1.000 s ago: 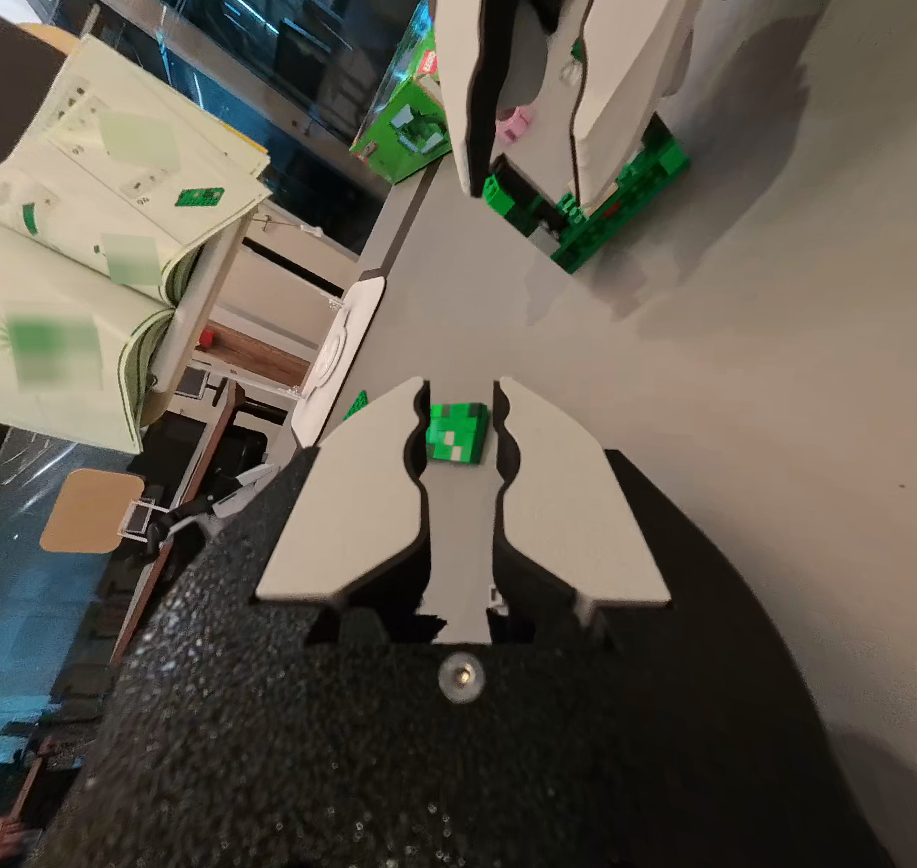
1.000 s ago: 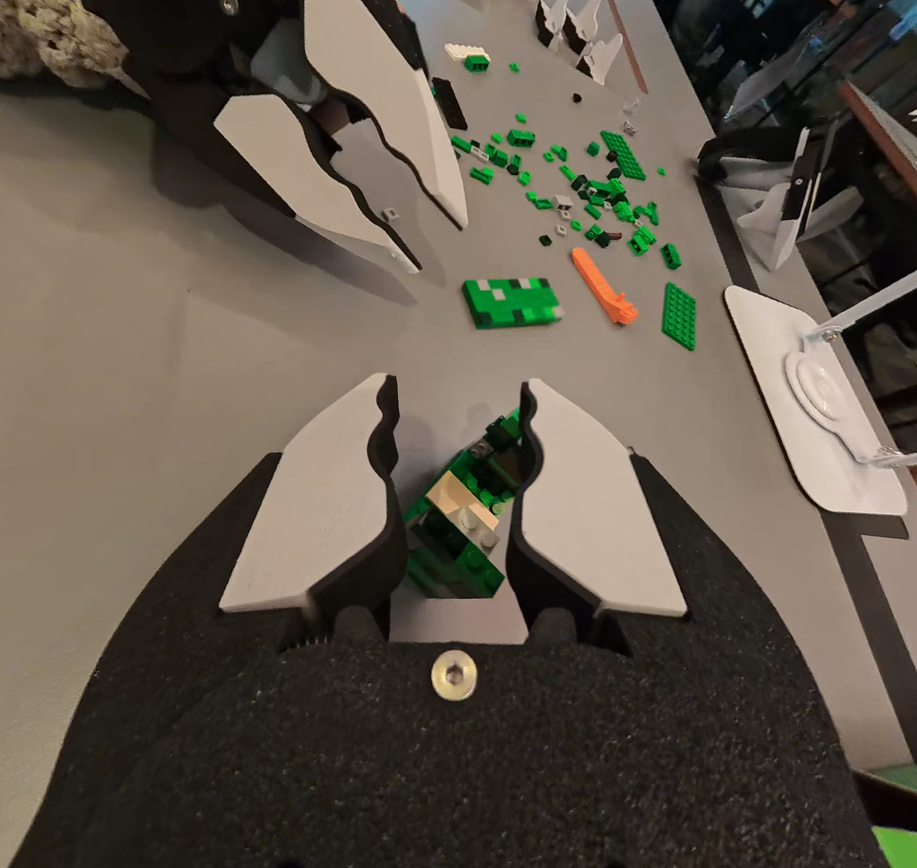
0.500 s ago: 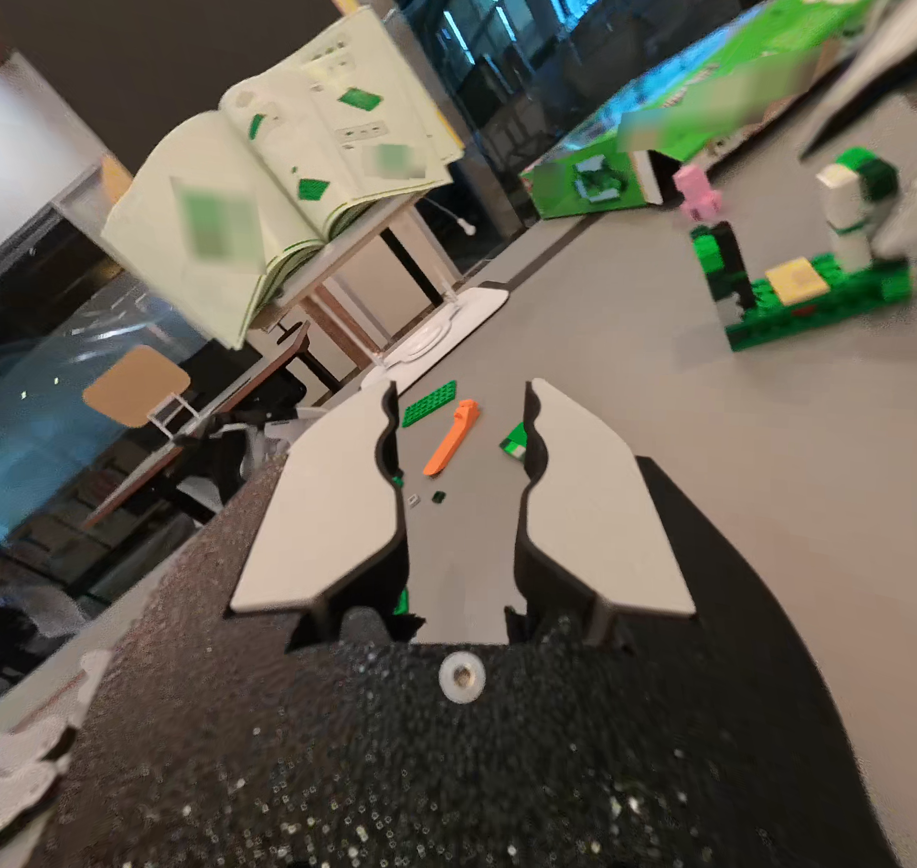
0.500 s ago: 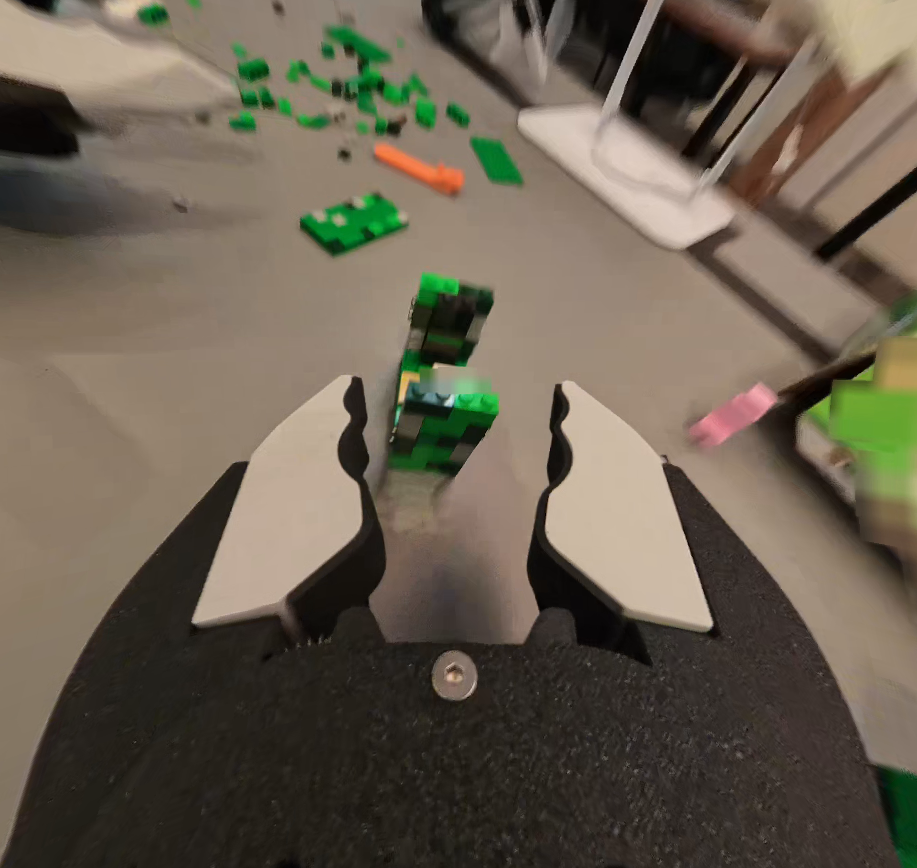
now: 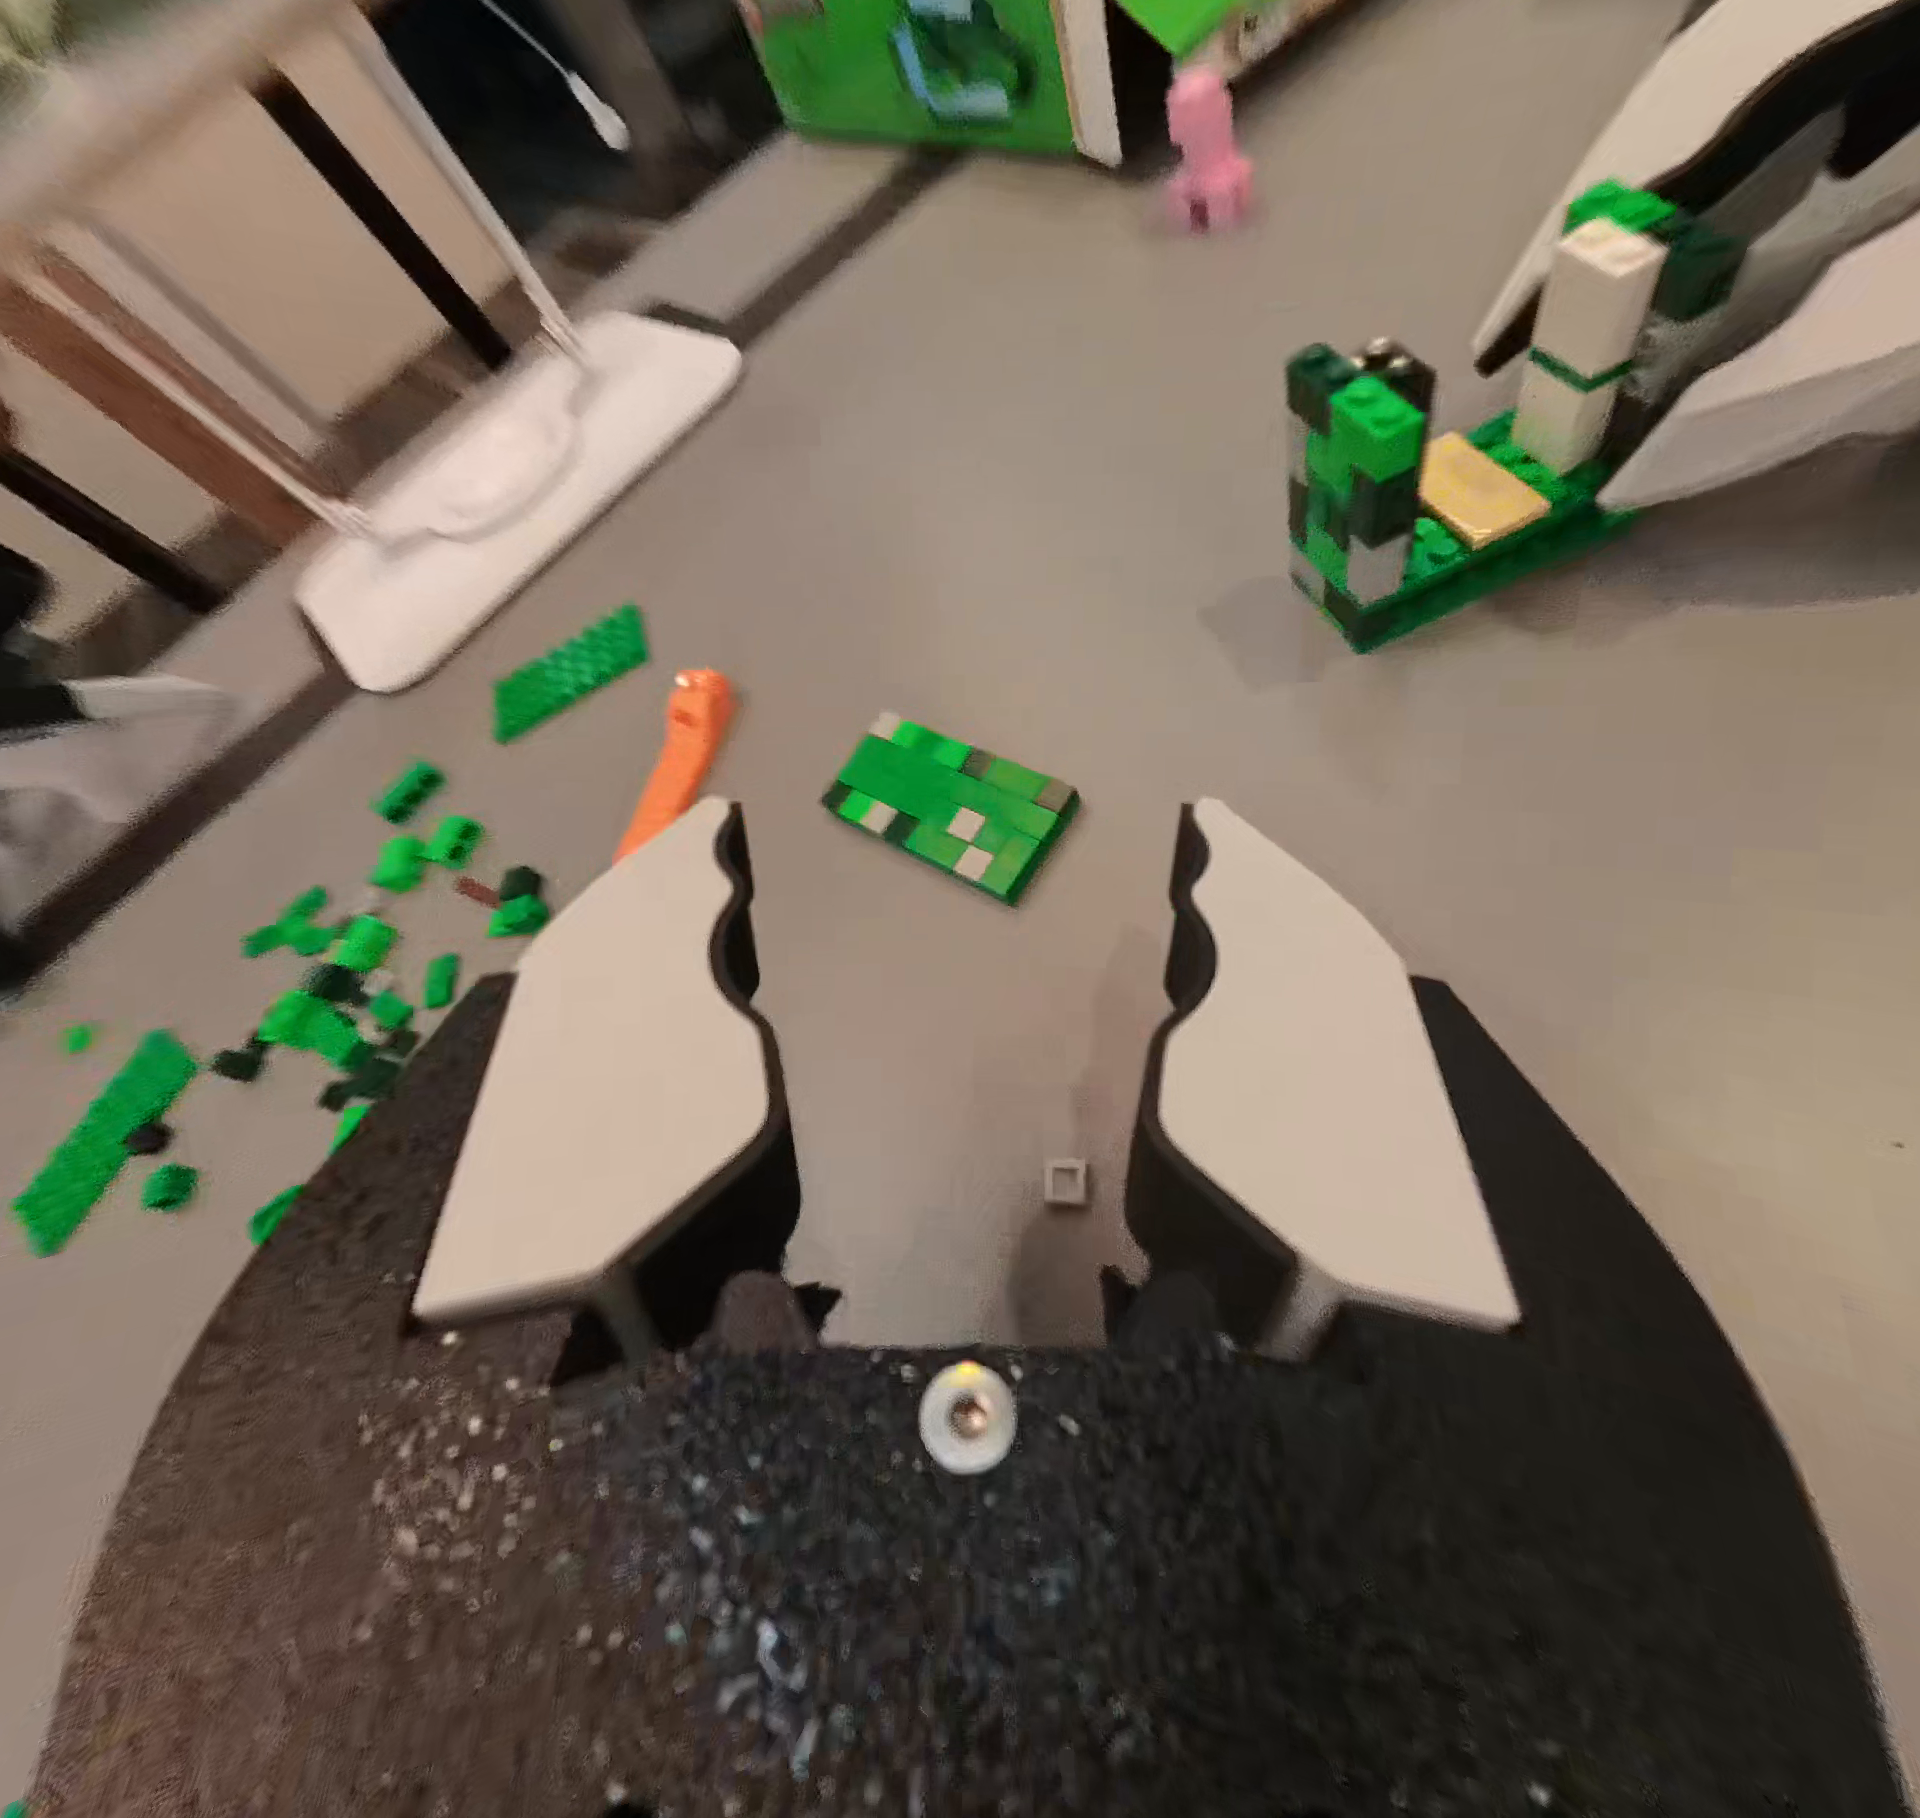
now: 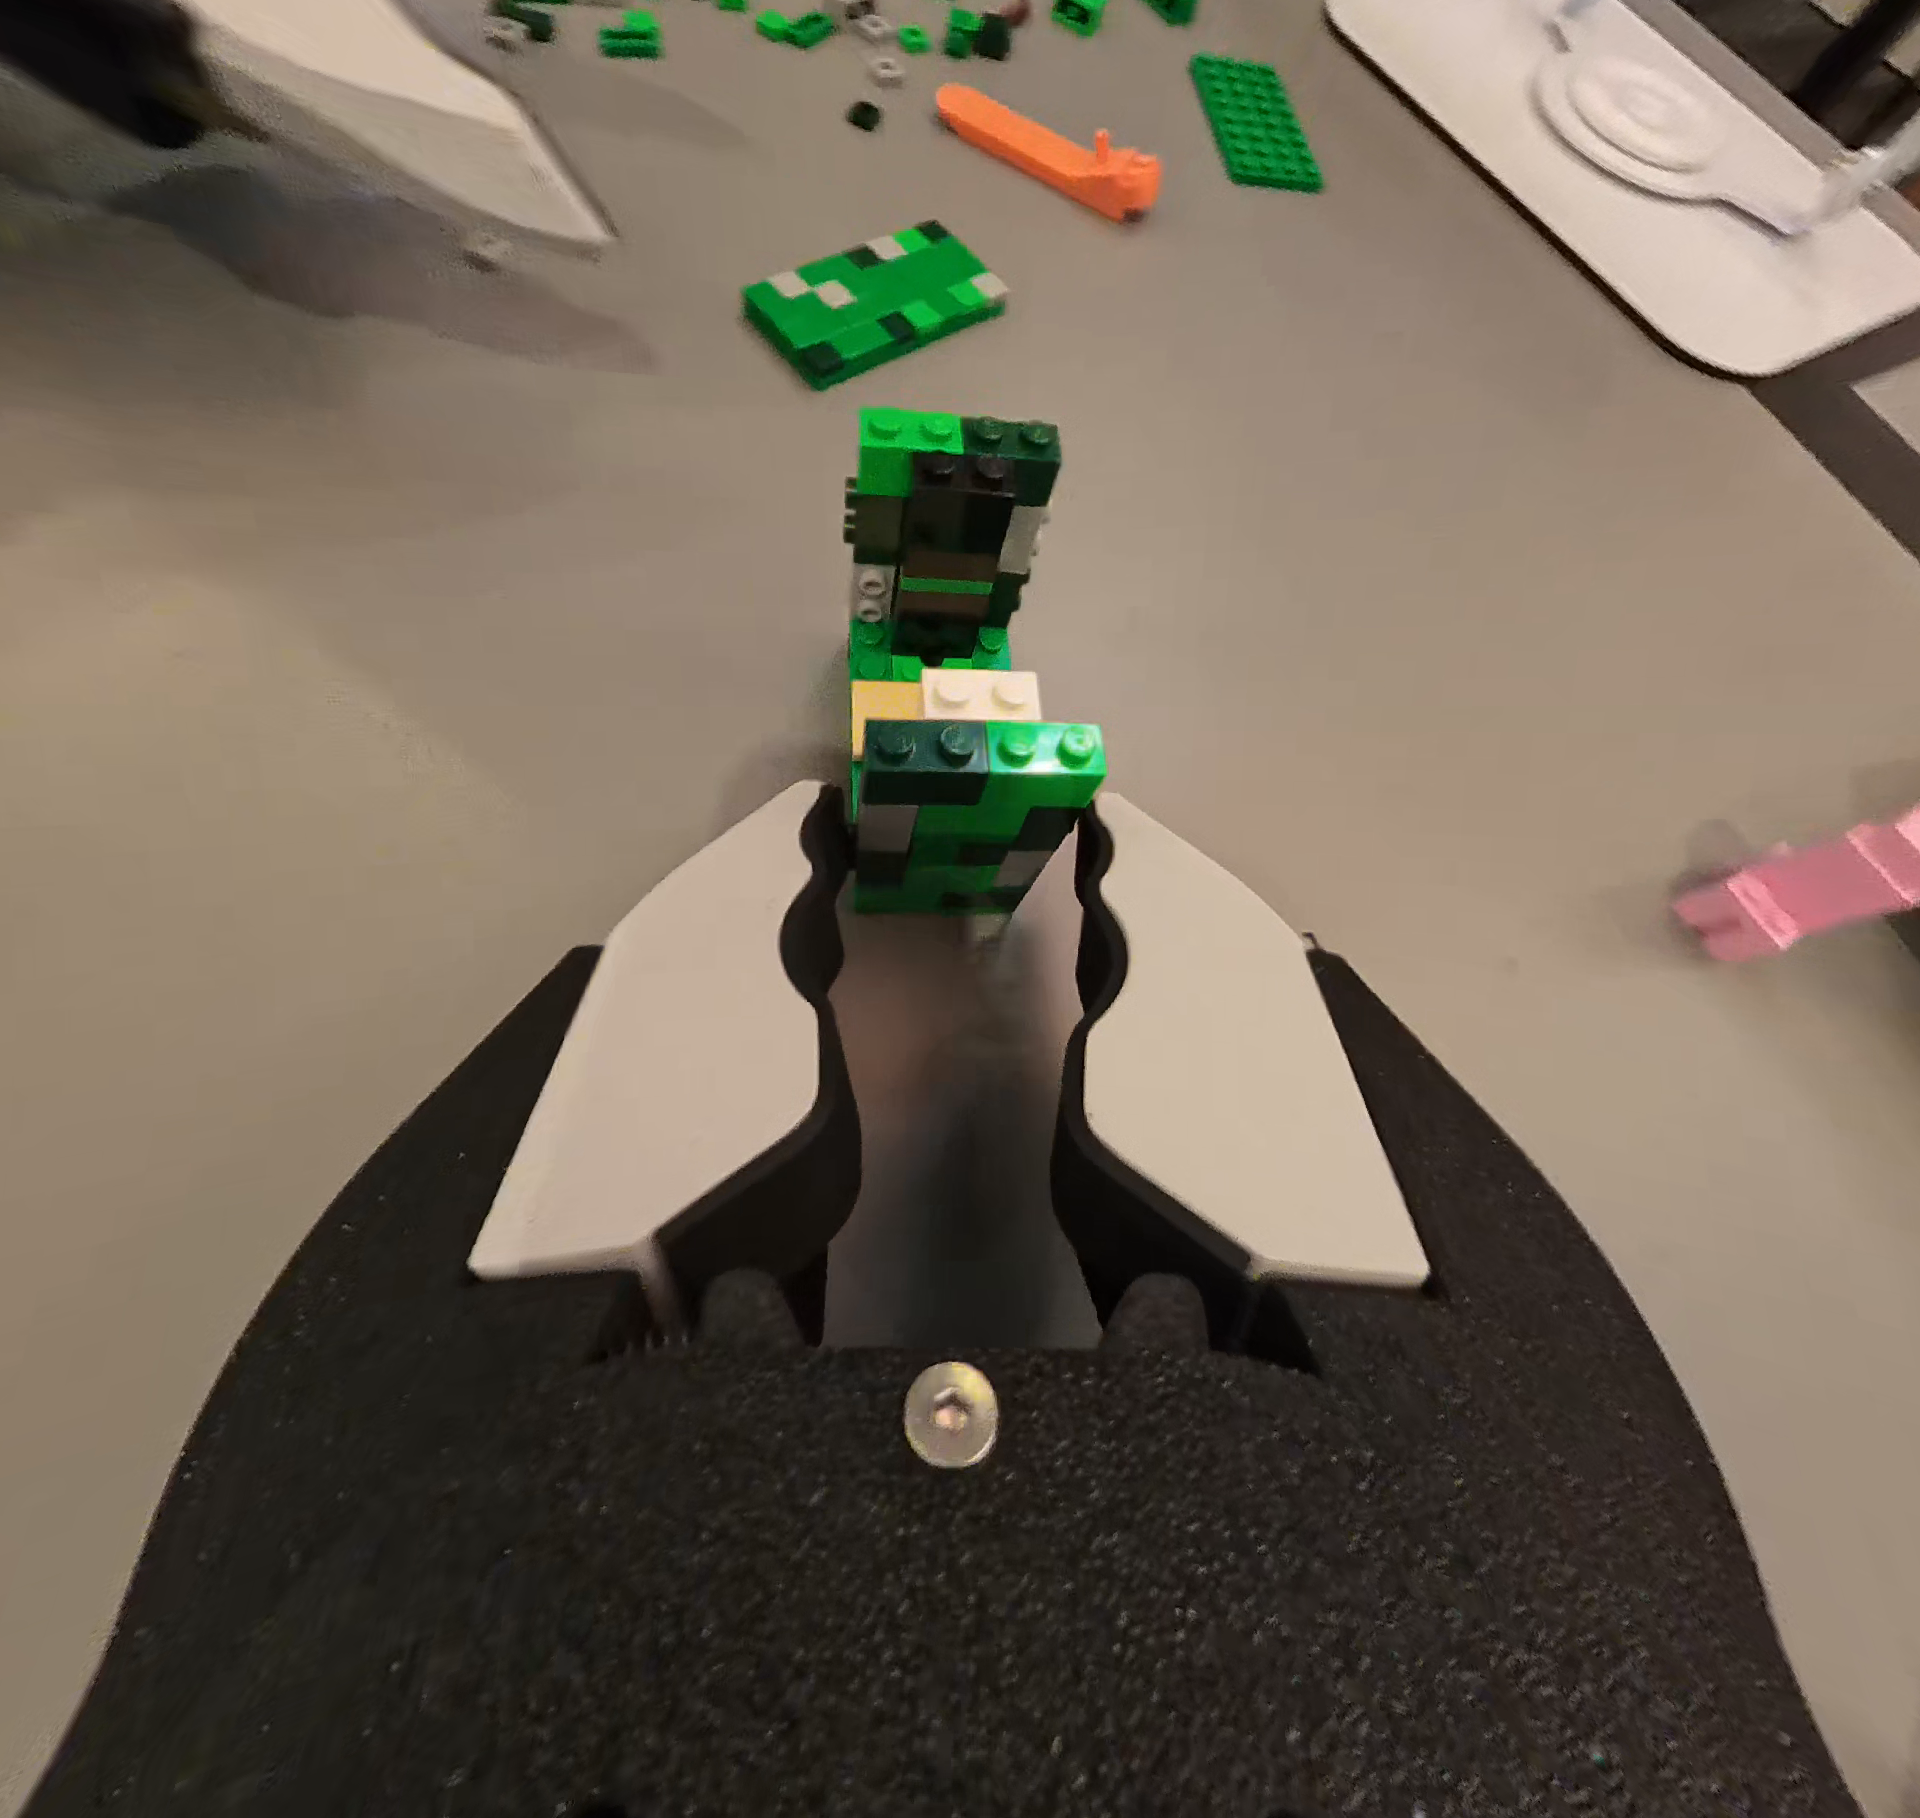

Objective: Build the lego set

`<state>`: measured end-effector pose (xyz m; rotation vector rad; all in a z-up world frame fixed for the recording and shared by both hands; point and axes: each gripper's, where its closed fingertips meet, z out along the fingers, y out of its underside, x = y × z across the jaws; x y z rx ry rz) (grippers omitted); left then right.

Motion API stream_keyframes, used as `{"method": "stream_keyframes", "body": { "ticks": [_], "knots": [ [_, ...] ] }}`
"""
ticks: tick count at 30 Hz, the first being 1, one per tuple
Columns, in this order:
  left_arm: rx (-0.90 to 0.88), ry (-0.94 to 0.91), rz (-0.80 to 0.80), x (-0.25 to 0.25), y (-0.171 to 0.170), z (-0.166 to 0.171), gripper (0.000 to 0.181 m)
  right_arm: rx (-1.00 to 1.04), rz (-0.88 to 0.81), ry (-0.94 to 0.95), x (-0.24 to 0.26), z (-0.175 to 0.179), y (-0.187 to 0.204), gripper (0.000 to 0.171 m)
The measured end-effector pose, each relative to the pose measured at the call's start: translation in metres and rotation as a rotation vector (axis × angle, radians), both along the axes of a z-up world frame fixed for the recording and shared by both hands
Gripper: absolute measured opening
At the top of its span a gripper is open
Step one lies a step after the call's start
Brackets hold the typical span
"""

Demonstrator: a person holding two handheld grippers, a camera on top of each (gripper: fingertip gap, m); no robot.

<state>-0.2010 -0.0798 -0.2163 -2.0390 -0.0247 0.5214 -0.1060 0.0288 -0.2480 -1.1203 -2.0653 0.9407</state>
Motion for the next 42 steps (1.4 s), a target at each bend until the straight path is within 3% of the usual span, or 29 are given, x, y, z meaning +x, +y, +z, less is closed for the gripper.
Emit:
{"method": "stream_keyframes", "body": {
  "ticks": [4,7,11,19,21,25,31,37,42],
  "knots": [
    [-0.092,-0.179,0.054,-0.012,0.013,-0.013,0.074,0.004,0.106,0.004,0.008,0.000,-0.013,0.042],
    [-0.178,-0.368,0.164,-0.019,0.020,-0.031,0.086,-0.020,0.145,0.044,0.012,0.008,-0.017,0.043],
    [-0.310,-0.440,0.261,-0.029,0.028,-0.049,0.080,-0.099,0.165,0.126,0.018,0.025,-0.010,0.043],
    [-0.474,-0.521,0.370,-0.035,0.034,-0.053,0.052,-0.072,0.133,0.238,0.017,0.038,0.005,0.042],
    [-0.518,-0.498,0.354,-0.033,0.032,-0.052,0.041,-0.057,0.142,0.245,0.018,0.038,0.006,0.042],
    [-0.549,-0.422,0.273,-0.032,0.031,-0.051,0.039,-0.104,0.197,0.179,0.024,0.033,0.006,0.045],
    [-0.283,-0.301,0.128,-0.029,0.036,-0.018,0.038,-0.139,0.230,0.097,0.028,0.025,0.008,0.051],
    [0.144,-0.156,-0.387,0.037,0.045,0.042,0.038,-0.075,0.256,0.048,0.017,0.012,-0.003,0.057],
    [0.355,-0.148,-0.576,0.060,0.027,0.056,0.037,0.044,0.305,-0.017,0.009,-0.002,-0.008,0.041]
  ]
}}
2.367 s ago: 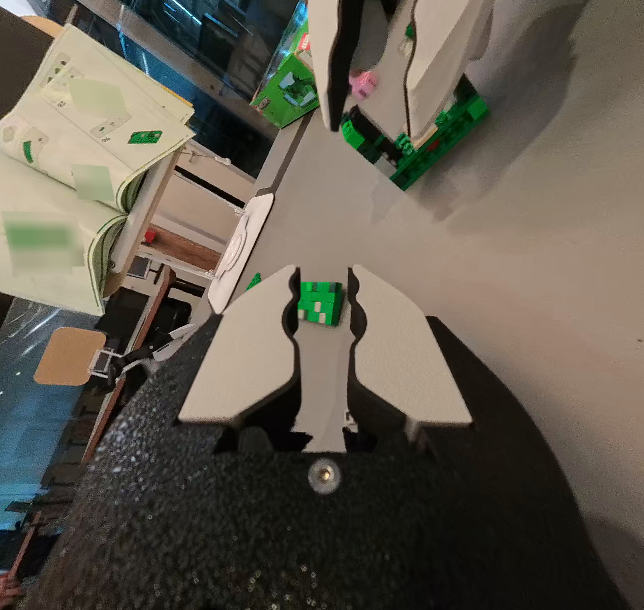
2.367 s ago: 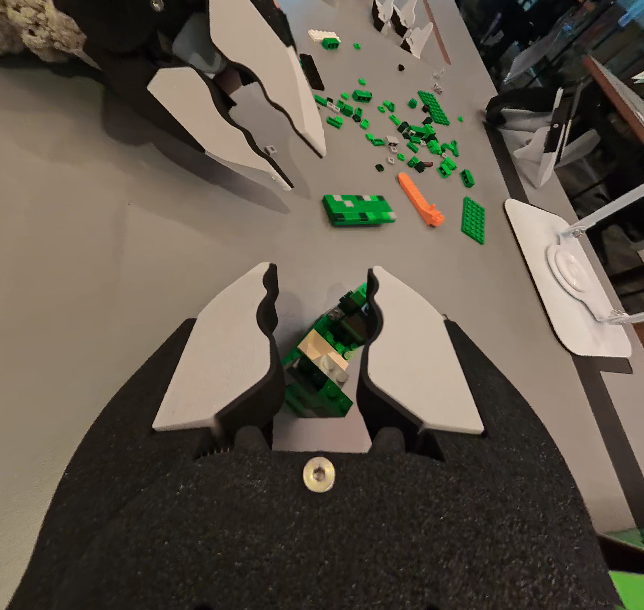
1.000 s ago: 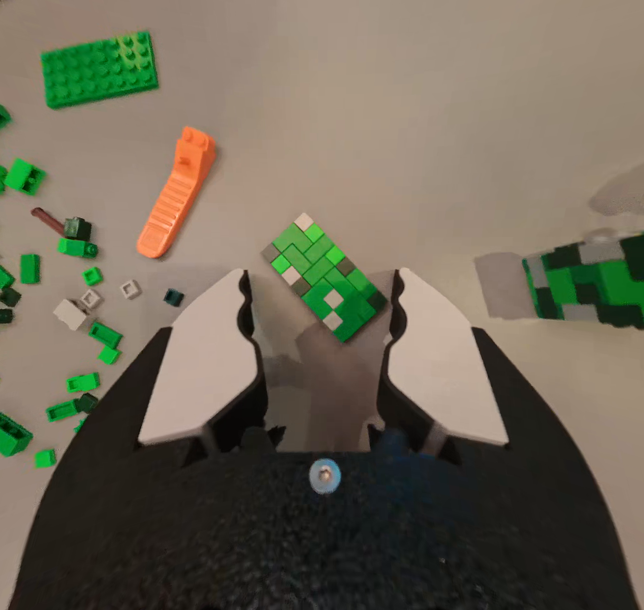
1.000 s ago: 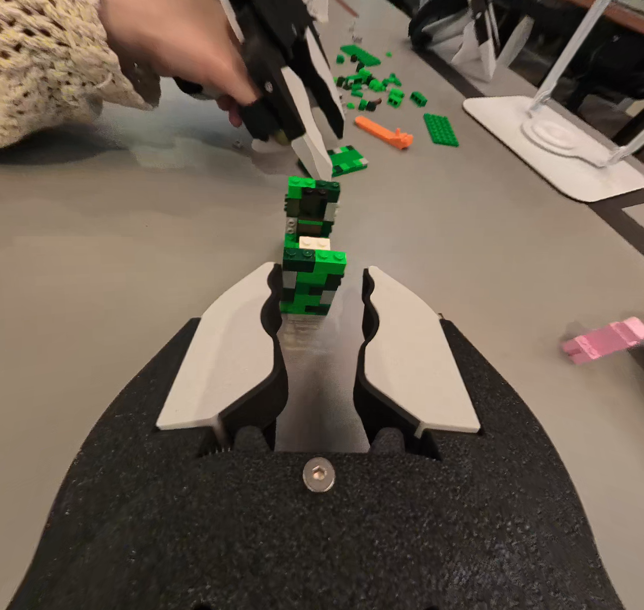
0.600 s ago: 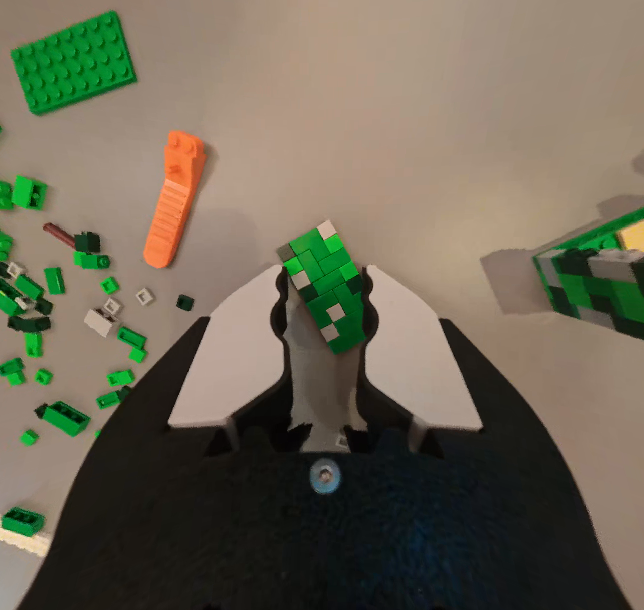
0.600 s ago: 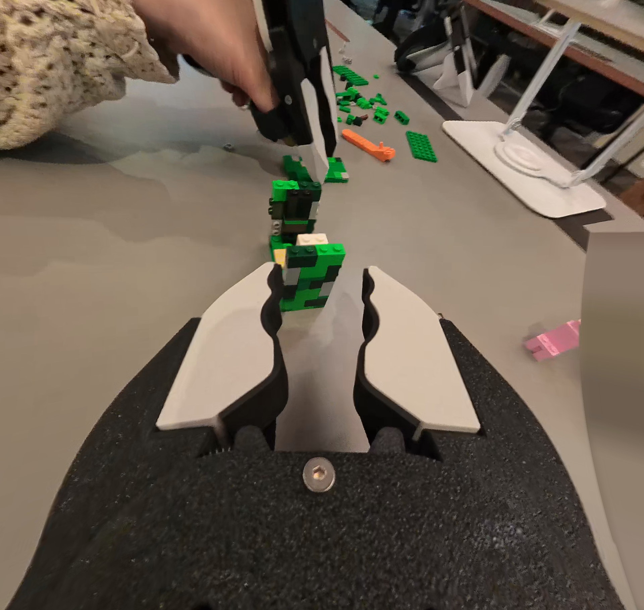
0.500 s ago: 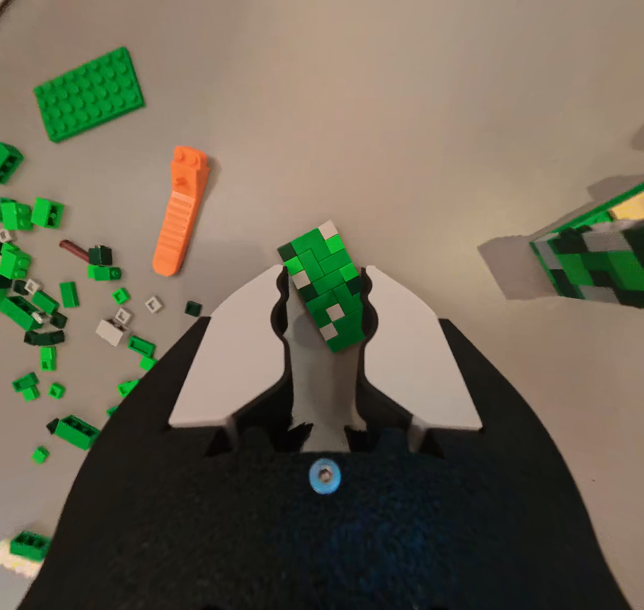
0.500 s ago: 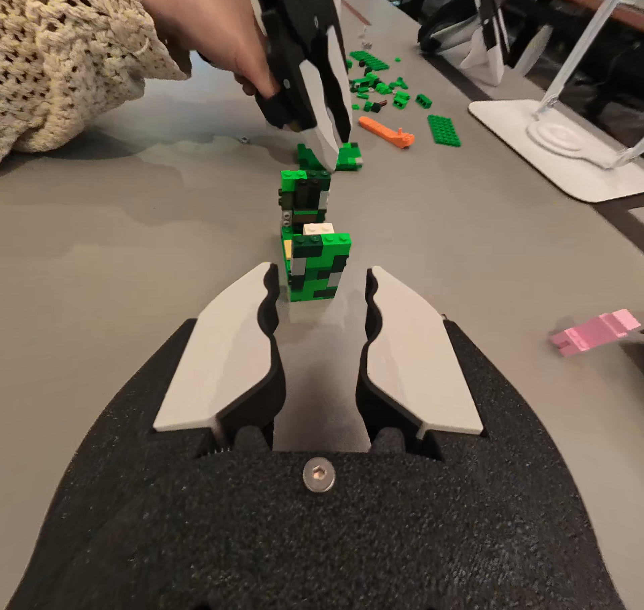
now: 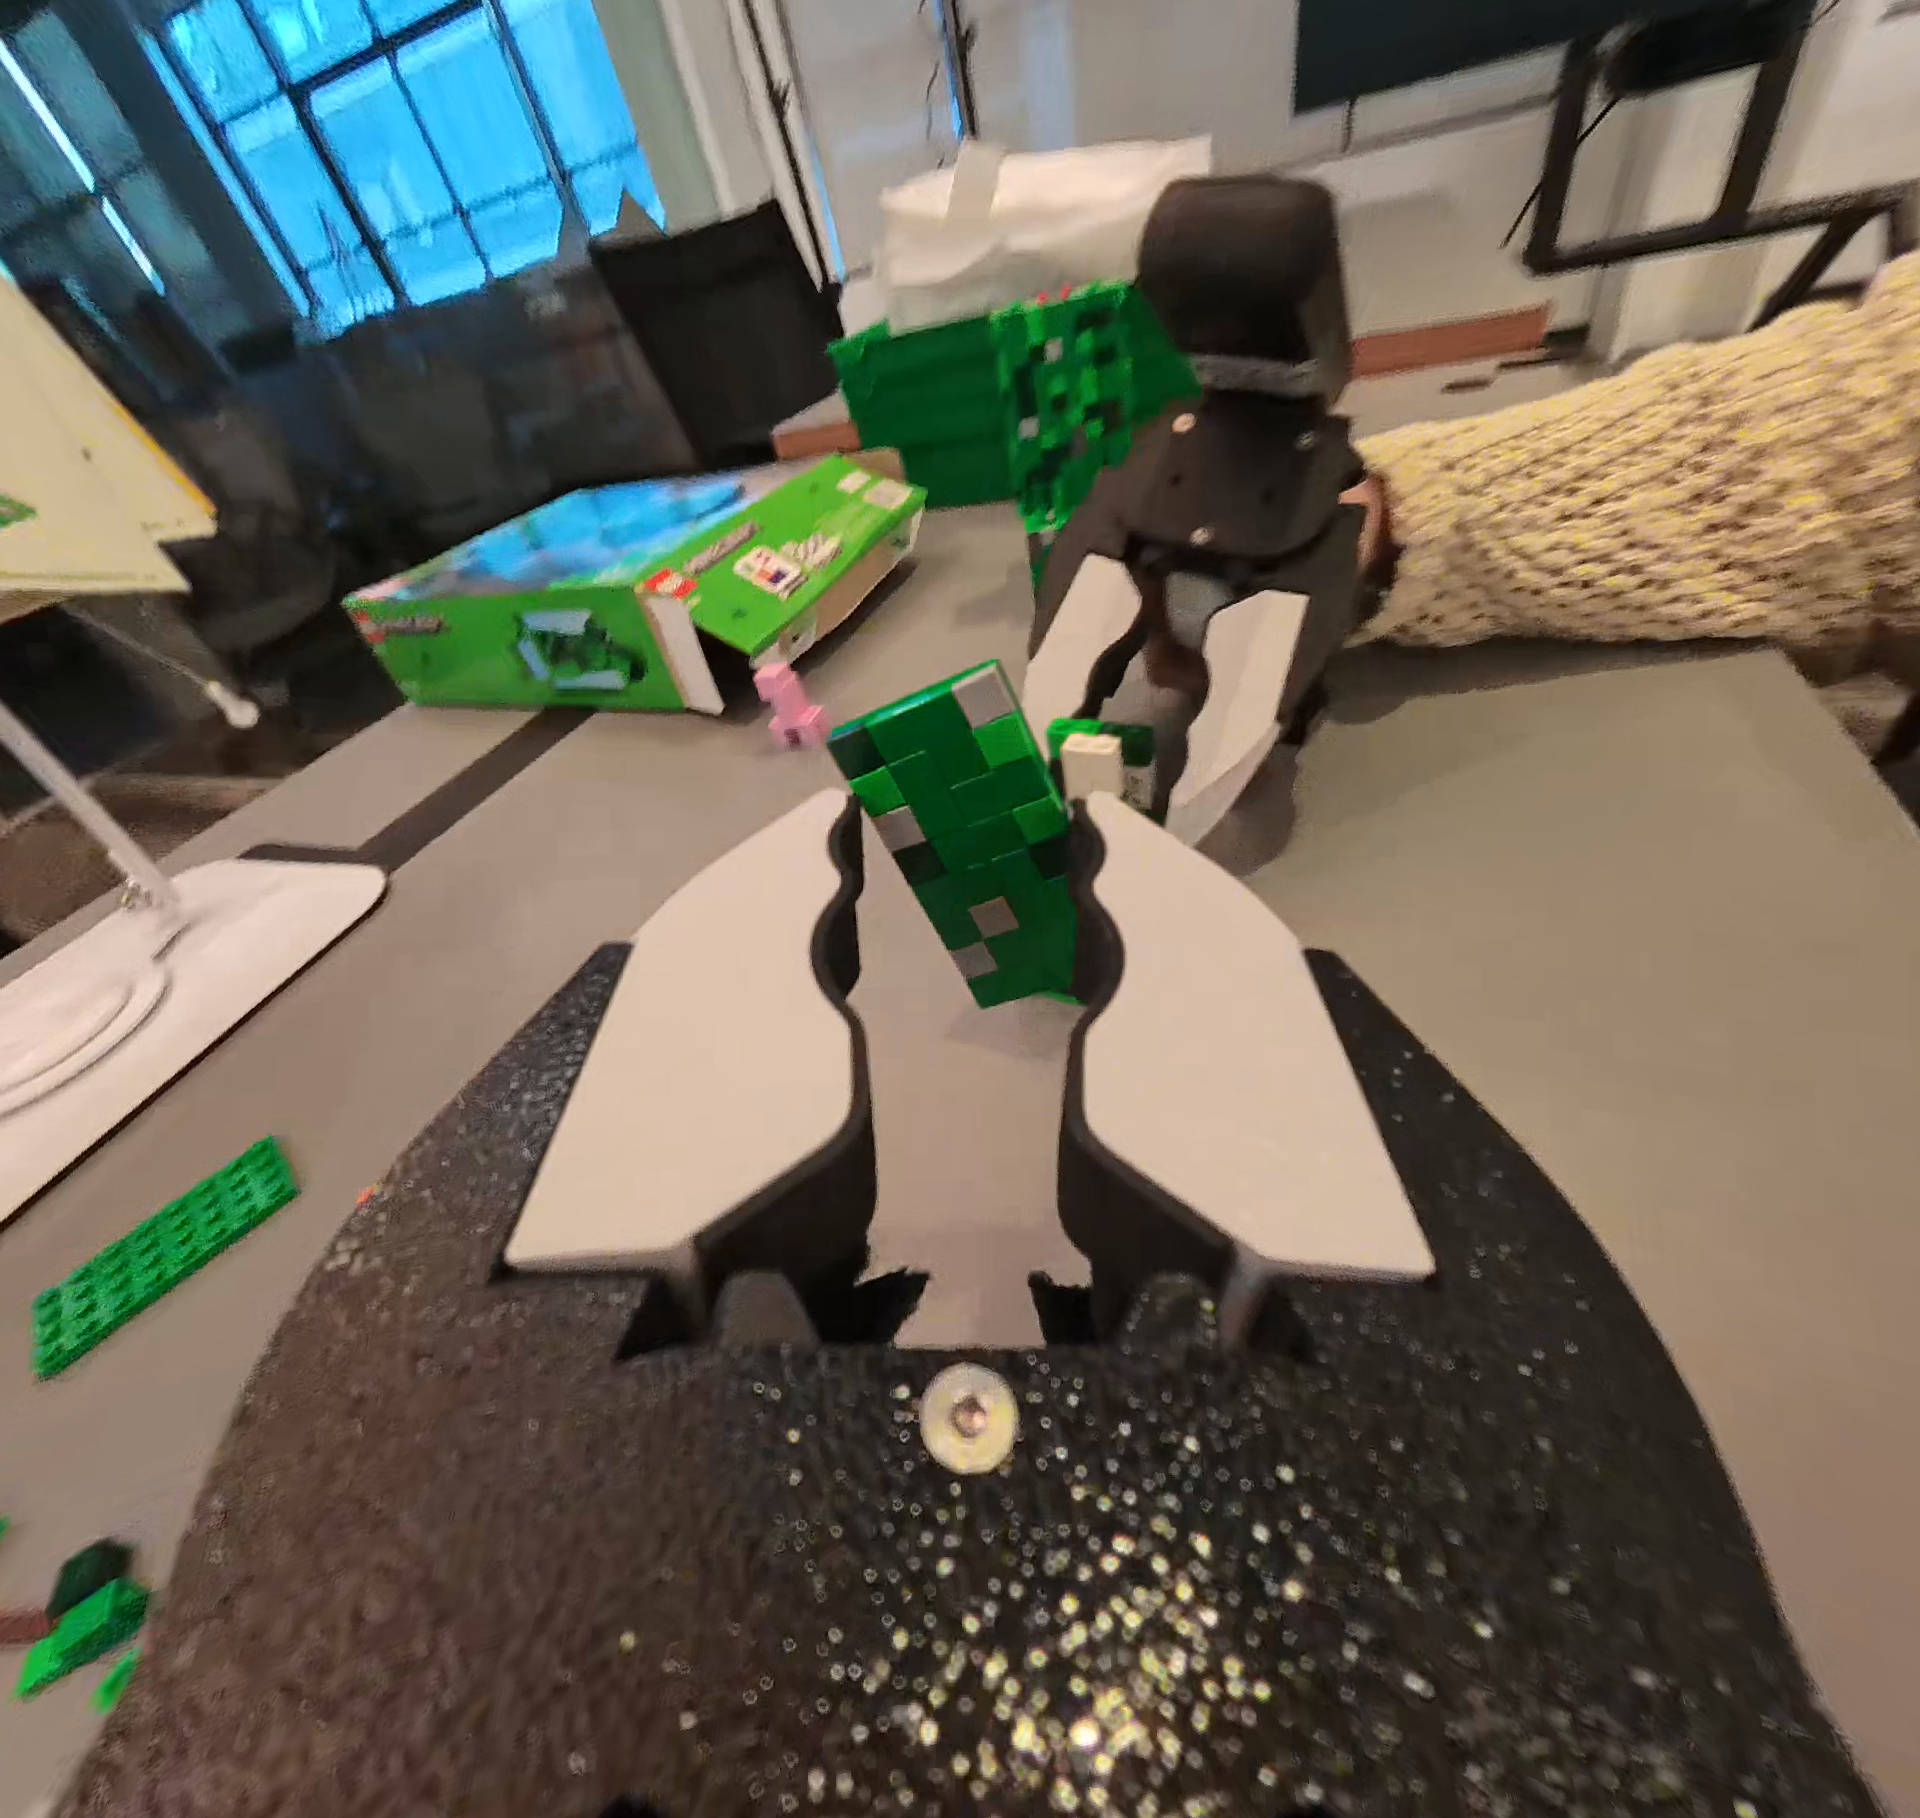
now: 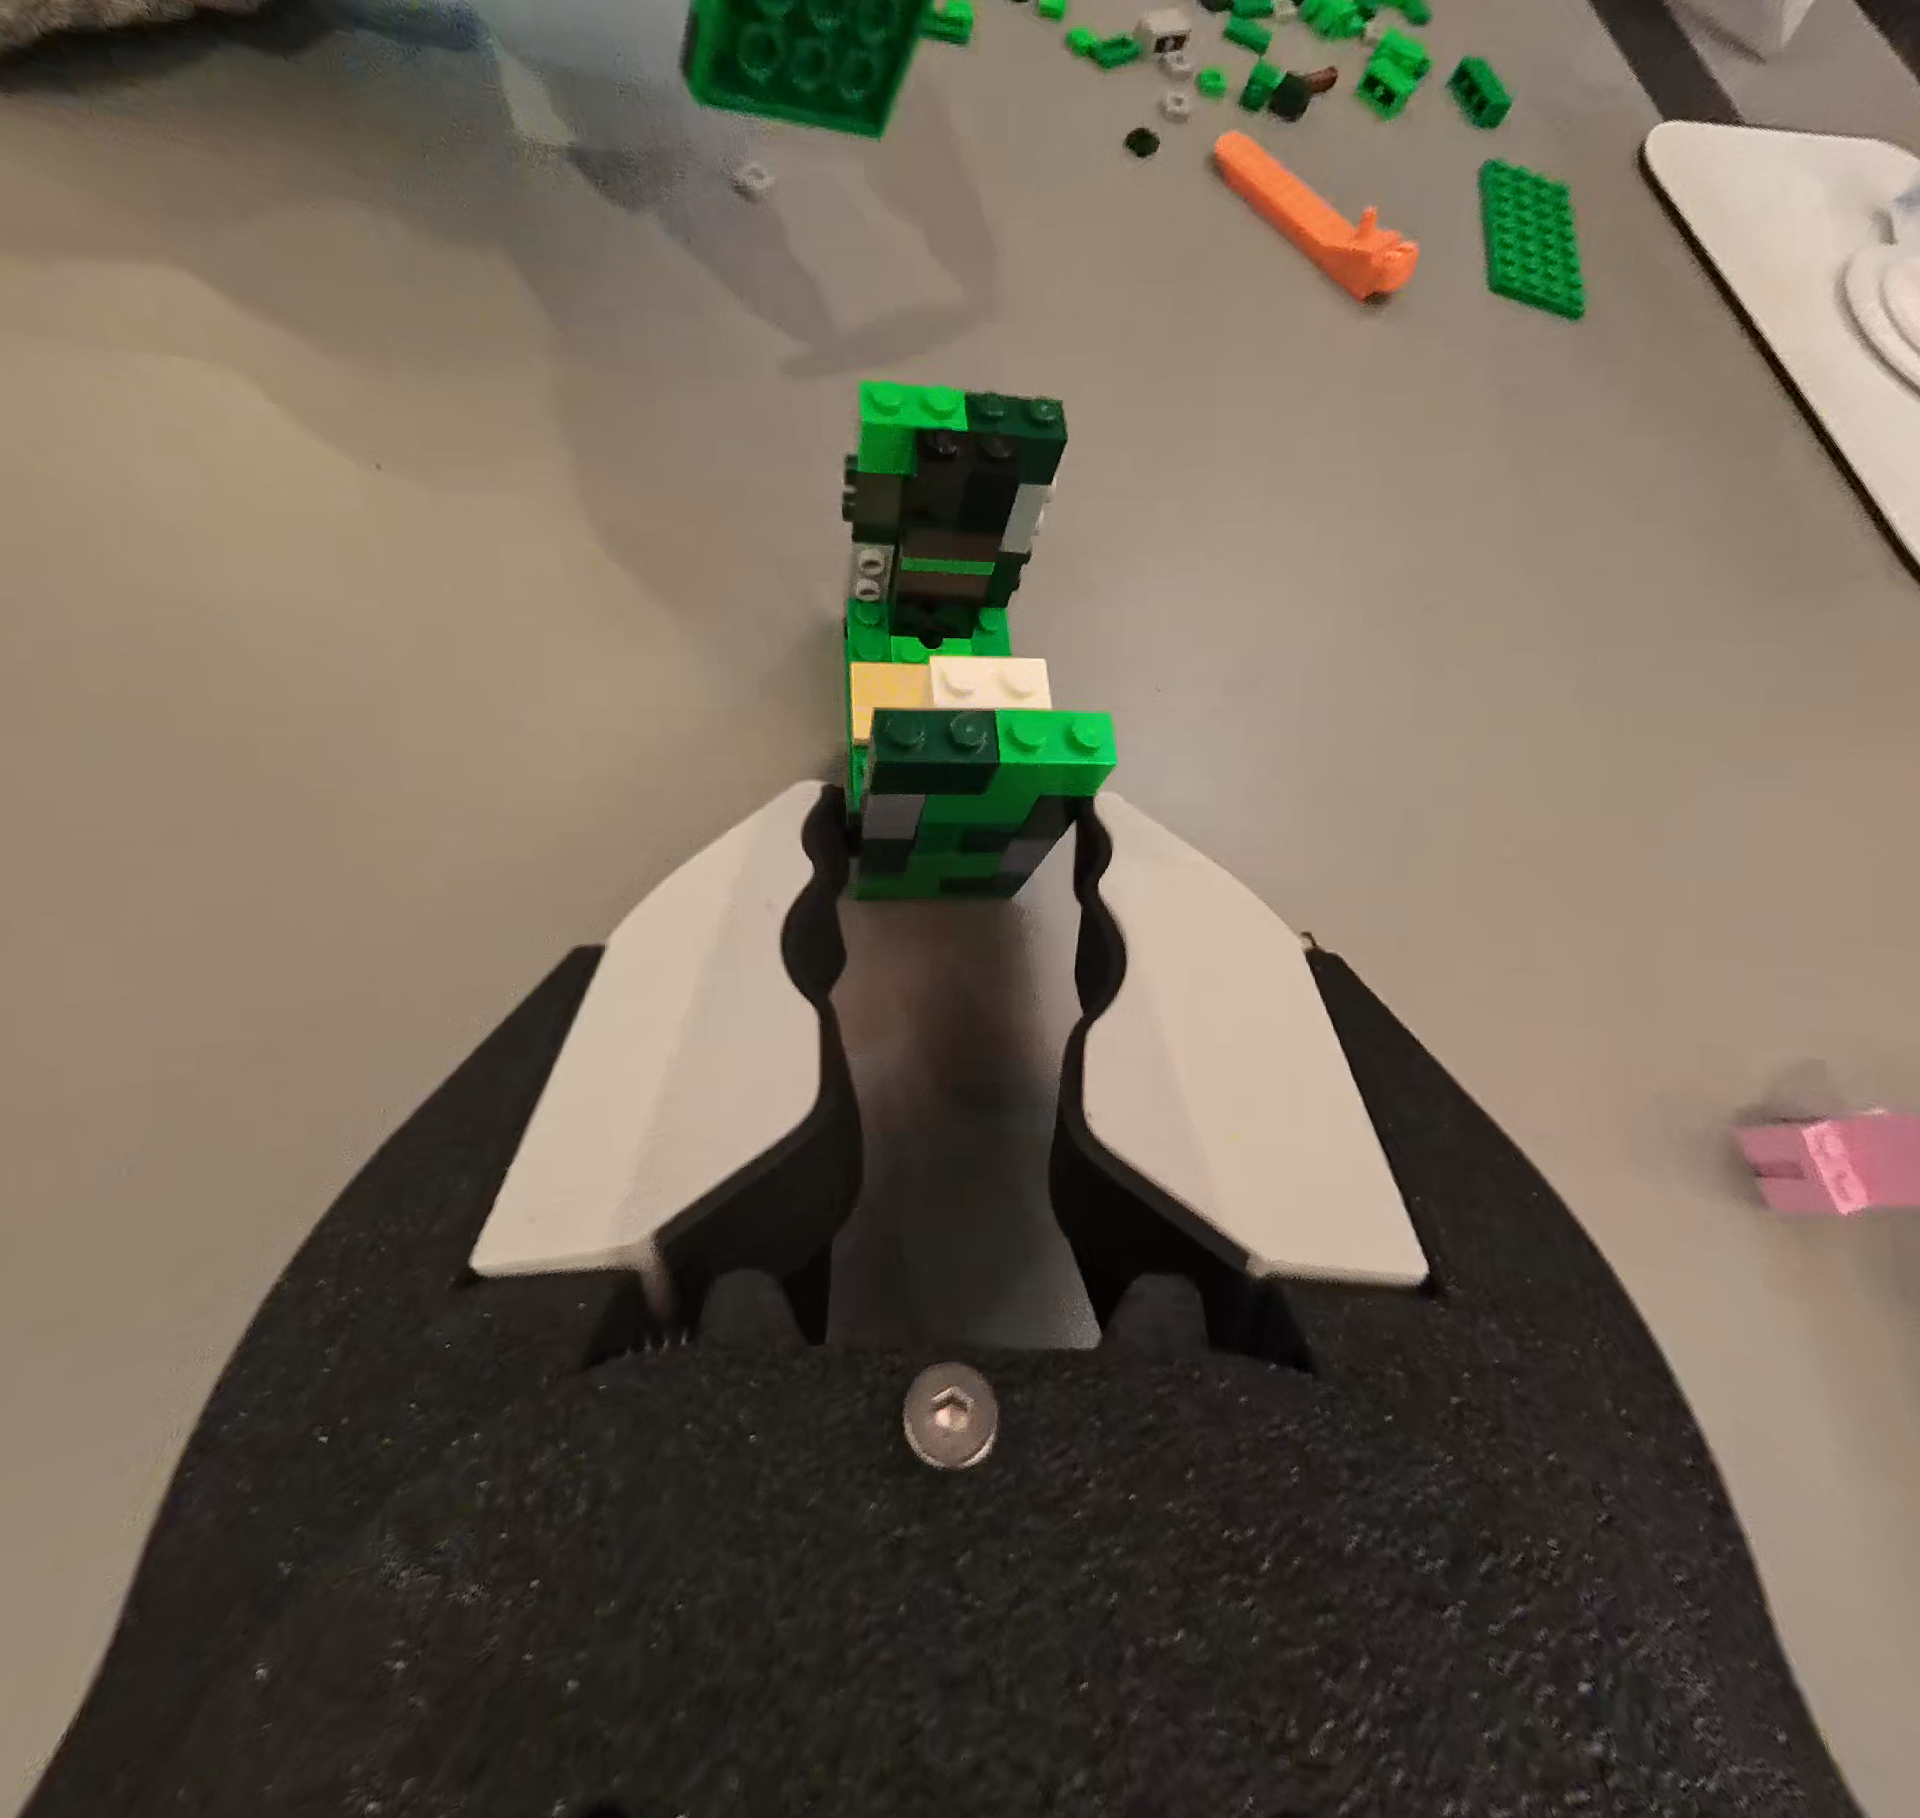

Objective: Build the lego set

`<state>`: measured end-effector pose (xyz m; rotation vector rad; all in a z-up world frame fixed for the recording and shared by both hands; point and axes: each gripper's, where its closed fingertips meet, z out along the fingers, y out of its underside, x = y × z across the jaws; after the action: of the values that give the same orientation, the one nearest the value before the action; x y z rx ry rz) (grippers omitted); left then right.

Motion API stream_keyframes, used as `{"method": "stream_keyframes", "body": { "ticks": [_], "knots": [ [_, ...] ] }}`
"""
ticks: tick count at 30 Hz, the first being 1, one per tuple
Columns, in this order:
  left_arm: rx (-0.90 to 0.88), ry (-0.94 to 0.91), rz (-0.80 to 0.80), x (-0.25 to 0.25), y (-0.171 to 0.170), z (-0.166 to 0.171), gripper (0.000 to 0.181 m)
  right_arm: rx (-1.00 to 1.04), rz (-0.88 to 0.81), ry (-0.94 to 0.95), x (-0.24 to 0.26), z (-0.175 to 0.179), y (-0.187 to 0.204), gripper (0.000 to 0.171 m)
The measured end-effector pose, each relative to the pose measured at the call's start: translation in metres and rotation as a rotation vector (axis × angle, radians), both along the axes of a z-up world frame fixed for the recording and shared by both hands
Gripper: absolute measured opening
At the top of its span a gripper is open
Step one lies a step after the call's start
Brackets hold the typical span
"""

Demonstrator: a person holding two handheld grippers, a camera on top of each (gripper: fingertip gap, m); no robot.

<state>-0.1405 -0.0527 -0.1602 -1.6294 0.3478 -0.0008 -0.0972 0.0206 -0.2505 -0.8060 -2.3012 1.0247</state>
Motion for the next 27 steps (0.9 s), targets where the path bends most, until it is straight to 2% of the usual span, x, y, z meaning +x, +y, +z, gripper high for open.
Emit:
{"method": "stream_keyframes", "body": {
  "ticks": [4,10,15,18,24,27],
  "knots": [
    [0.131,-0.003,-0.055,0.008,-0.010,0.005,0.037,0.123,0.050,-0.087,0.007,0.014,0.007,0.041],
    [0.107,0.106,-0.077,0.025,-0.002,-0.016,0.037,0.443,0.134,-0.338,0.025,0.043,0.023,0.039],
    [0.122,0.150,-0.141,0.049,0.002,-0.018,0.037,0.604,0.215,-0.554,0.040,0.039,0.019,0.039],
    [0.120,0.178,-0.165,0.055,0.002,-0.020,0.037,0.615,0.245,-0.605,0.041,0.032,0.014,0.039],
    [0.143,0.175,-0.171,0.056,-0.001,-0.018,0.037,0.474,0.210,-0.650,0.036,0.027,0.011,0.040],
    [0.153,0.191,-0.162,0.057,-0.002,-0.018,0.037,0.437,0.167,-0.605,0.036,0.034,0.017,0.054]
  ]
}}
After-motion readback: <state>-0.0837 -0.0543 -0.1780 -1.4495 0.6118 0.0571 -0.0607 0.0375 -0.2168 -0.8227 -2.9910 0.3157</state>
